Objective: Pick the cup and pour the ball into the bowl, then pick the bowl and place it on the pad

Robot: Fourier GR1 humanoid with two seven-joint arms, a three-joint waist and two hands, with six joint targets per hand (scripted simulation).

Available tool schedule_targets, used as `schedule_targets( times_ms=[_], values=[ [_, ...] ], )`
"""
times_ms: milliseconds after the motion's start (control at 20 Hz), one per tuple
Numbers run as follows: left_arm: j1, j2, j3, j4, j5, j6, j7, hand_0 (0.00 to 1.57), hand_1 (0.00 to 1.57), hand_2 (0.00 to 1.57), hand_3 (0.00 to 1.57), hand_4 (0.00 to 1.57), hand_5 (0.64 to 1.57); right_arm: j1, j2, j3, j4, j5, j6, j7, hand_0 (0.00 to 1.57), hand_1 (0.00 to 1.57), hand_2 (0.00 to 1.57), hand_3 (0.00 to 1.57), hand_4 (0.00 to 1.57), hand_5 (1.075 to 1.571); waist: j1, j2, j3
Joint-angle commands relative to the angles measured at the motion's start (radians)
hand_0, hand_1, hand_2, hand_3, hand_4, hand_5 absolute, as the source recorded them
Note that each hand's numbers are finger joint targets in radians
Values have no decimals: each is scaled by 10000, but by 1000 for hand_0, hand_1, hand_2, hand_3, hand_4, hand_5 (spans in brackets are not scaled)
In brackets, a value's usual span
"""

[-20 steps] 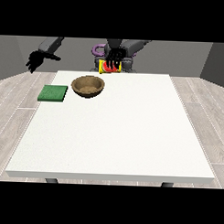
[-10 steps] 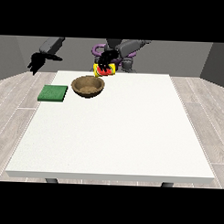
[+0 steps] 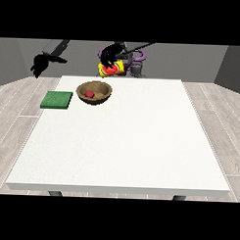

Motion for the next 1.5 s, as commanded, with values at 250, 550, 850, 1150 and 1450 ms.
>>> schedule_targets(
  times_ms=[250,550,850,1150,1450],
  values=[
    [-799,50,708,-677,-1019,-1098,-966,1499,1499,1571,1571,1209,1457,197,-400,-351,414,-173,-6,-548,0,0,0,262,0,1528,507,400,-2],
    [799,346,2518,-1823,946,1384,-623,0,0,1571,1571,1273,1452,167,-99,-263,388,-414,185,470,0,0,0,0,482,1561,1364,389,-40],
    [1966,1277,5129,-2413,3694,2752,-1557,370,370,1571,1571,864,1568,549,-56,-406,149,-541,-4,333,0,0,0,0,470,1557,1727,665,-51],
    [2489,713,7111,-2857,7510,2666,-3358,1177,1177,1400,1125,775,1537,617,174,-447,-85,-761,316,109,0,0,0,0,256,1565,1509,1772,-54],
    [2888,53,8439,-2399,10283,2289,-5140,287,287,0,0,832,1559,102,827,-116,-720,-813,47,580,0,0,0,0,393,1570,1072,2394,-47]
  ],
)
